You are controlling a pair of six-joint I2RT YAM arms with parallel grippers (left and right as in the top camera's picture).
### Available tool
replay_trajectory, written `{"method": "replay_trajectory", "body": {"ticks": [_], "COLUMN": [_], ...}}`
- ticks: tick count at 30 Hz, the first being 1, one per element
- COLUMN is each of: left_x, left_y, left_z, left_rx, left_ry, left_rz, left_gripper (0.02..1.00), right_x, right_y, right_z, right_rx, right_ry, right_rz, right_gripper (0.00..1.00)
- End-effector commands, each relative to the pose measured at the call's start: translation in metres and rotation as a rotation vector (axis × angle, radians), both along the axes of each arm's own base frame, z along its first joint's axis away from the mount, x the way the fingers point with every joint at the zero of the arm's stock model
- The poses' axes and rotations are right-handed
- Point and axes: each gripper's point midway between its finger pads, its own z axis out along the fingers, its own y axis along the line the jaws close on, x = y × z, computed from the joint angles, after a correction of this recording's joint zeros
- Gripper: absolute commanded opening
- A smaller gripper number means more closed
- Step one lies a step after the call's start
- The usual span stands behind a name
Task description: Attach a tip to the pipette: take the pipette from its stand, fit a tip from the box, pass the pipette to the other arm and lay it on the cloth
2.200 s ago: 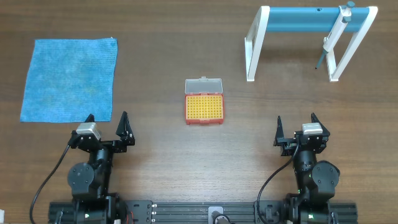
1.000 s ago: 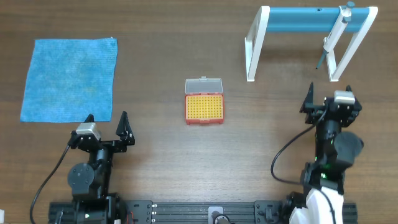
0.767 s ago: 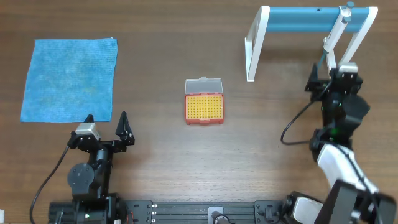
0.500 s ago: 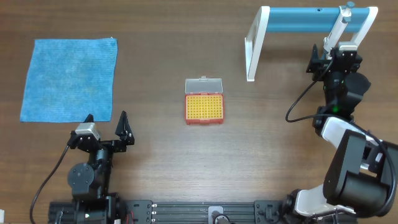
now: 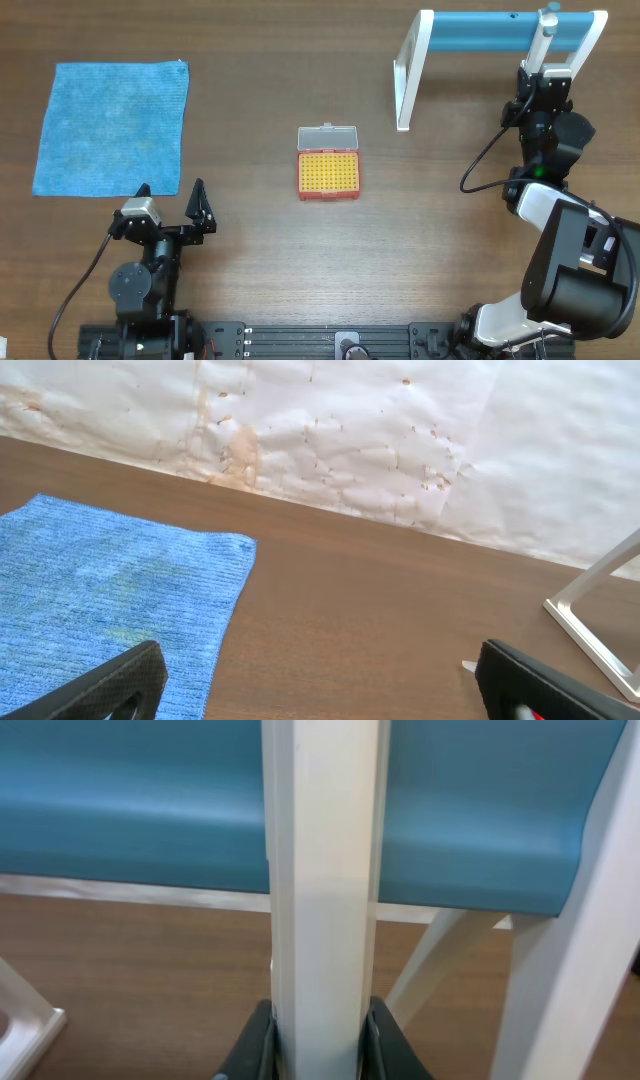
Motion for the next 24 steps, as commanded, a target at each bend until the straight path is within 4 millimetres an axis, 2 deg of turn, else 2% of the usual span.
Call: {"method": "replay_trajectory", "body": {"ticks": [1, 6, 11, 13, 14, 16, 17, 19, 21, 22, 23, 24], "left_x": [0.000, 0.000, 0.000, 0.000, 0.000, 0.000, 0.000, 0.000, 0.000, 0.000, 0.000, 0.000], "left_y": [0.000, 0.000, 0.000, 0.000, 0.000, 0.000, 0.000, 0.000, 0.000, 0.000, 0.000, 0.000], "left_z": [-0.002, -0.002, -0.002, -0.002, -0.002, -0.002, -0.002, -0.002, -0.002, -0.002, -0.002, -0.002], "left_rx": [-0.006, -0.005, -0.005, -0.005, -0.006, -0.005, -0.005, -0.006, -0.005, -0.005, -0.005, -0.005], "left_ry": [0.004, 0.003, 0.003, 0.003, 0.004, 0.003, 0.003, 0.004, 0.003, 0.003, 0.003, 0.003], "left_rz": [0.001, 0.001, 0.001, 0.001, 0.001, 0.001, 0.001, 0.001, 0.001, 0.001, 0.001, 0.001], "left_gripper": [0.996, 0.996, 0.996, 0.996, 0.996, 0.998, 0.996, 0.996, 0.996, 0.996, 0.996, 0.996], "right_x": [0.005, -0.002, -0.005, -0.021, -0.036, -0.068, -0.085, -0.100, -0.117, -0.118, -0.114, -0.110], "right_y": [0.003, 0.005, 0.006, 0.014, 0.023, 0.066, 0.094, 0.127, 0.167, 0.190, 0.208, 0.235], "right_z": [0.011, 0.037, 0.042, 0.045, 0.051, 0.075, 0.088, 0.092, 0.108, 0.104, 0.087, 0.062], "right_rx": [-0.010, -0.028, -0.029, -0.027, 0.005, -0.005, 0.032, 0.076, 0.074, 0.081, 0.110, 0.153], "right_ry": [-0.034, -0.081, -0.084, -0.090, -0.105, -0.173, -0.212, -0.240, -0.403, -0.422, -0.368, -0.294], "right_rz": [0.019, 0.017, 0.016, 0.022, 0.029, 0.174, 0.269, 0.403, 0.528, 0.599, 0.647, 0.696], "right_gripper": [0.080, 0.080, 0.080, 0.082, 0.080, 0.080, 0.080, 0.080, 0.080, 0.080, 0.080, 0.080]}}
